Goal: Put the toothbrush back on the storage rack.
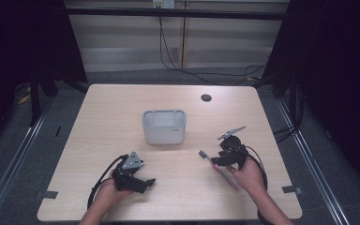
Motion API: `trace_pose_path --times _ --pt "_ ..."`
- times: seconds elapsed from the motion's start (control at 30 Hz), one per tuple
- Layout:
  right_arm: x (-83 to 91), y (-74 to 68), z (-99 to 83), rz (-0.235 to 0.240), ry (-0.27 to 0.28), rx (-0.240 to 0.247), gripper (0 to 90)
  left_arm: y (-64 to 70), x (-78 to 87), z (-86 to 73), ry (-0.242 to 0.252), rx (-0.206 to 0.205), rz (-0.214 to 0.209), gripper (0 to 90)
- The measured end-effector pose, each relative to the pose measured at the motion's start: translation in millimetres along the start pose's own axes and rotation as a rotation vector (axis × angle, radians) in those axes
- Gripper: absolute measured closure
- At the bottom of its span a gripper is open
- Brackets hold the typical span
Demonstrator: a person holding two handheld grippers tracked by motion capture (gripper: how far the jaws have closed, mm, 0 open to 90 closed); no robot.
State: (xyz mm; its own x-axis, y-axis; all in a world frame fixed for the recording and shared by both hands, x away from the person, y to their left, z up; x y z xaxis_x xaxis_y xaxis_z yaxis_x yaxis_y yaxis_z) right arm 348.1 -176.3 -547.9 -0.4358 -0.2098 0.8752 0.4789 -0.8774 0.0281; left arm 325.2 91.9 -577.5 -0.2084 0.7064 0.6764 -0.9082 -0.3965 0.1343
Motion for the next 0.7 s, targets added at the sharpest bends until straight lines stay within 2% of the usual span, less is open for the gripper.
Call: trace_pose_path --times 0.27,0.37,0.7 --pt "-9.2 -10.3 1.2 0.016 -0.04 0.024 58.0 0.2 -0.1 0.0 0.0 -0.001 -0.002 14.0" --pt "-12.0 -12.4 1.4 0.008 -0.056 0.038 58.8 0.1 -0.2 0.1 0.001 -0.001 -0.002 13.9" --pt "-19.3 -12.1 0.7 -0.004 -0.081 0.049 62.0 0.4 -0.3 0.1 0.001 0.001 -0.001 13.4"
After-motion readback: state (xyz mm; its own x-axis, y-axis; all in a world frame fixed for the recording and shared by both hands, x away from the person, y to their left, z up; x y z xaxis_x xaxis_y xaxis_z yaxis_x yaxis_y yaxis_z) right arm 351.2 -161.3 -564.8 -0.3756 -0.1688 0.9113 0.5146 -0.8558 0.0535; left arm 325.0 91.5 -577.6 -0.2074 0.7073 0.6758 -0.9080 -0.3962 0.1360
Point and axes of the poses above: each handheld gripper's, and its own axes: x roughly backward along the jaws, z roughly out of its top, y roughly to its right, the point moved 10 cm from there along -x, roughly forward along the jaws, and after that the axes turned 9 degrees about -z, right-handed, at the moved point
